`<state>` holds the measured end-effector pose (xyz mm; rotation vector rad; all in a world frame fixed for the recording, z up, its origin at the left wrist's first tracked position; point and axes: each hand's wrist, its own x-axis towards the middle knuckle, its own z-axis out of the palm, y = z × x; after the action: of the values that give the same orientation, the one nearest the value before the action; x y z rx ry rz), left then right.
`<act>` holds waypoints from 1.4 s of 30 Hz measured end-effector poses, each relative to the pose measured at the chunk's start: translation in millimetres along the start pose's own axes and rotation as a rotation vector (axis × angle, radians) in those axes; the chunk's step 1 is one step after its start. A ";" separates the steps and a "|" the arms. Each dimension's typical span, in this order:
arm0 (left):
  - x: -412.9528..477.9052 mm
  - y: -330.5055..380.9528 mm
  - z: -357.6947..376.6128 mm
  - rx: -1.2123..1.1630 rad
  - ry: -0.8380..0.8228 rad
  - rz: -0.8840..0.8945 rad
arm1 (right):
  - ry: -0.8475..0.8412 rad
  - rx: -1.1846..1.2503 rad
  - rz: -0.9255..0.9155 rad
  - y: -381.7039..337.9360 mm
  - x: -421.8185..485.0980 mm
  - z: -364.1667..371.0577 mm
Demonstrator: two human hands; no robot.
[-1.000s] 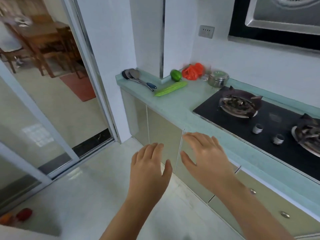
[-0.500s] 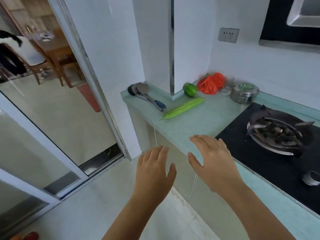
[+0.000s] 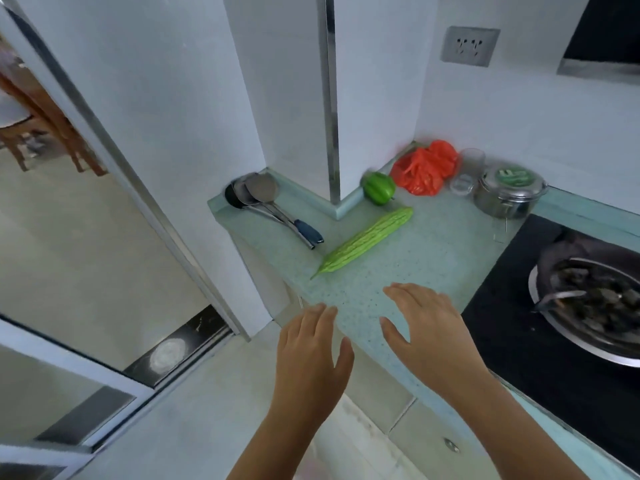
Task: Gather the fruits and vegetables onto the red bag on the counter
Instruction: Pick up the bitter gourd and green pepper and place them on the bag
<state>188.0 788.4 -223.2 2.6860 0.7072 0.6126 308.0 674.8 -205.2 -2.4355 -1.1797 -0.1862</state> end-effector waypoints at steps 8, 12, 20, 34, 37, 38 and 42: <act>123.8 -63.0 32.0 -0.125 -0.048 0.132 | -0.029 0.005 0.167 5.3 114.7 41.3; 174.7 -79.0 58.3 -0.160 -0.089 0.197 | -0.039 0.004 0.231 22.3 156.6 62.1; 233.5 -64.3 121.4 -0.206 -0.225 0.180 | -0.095 0.032 0.279 88.3 214.2 80.8; 269.5 -46.3 194.2 -0.219 -0.355 -0.011 | -0.202 0.176 0.260 171.6 295.6 128.1; 271.7 -45.8 199.9 -0.210 -0.367 -0.040 | -0.193 0.210 0.266 177.5 309.4 137.3; 272.5 -46.0 201.3 -0.213 -0.376 -0.043 | -0.183 0.223 0.272 179.7 313.7 139.8; 273.7 -45.6 205.5 -0.238 -0.401 -0.068 | -0.171 0.254 0.293 189.3 327.4 150.1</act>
<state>482.5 934.1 -329.4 2.4425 0.5707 0.1202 651.3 870.4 -302.5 -2.3941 -0.8373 0.2482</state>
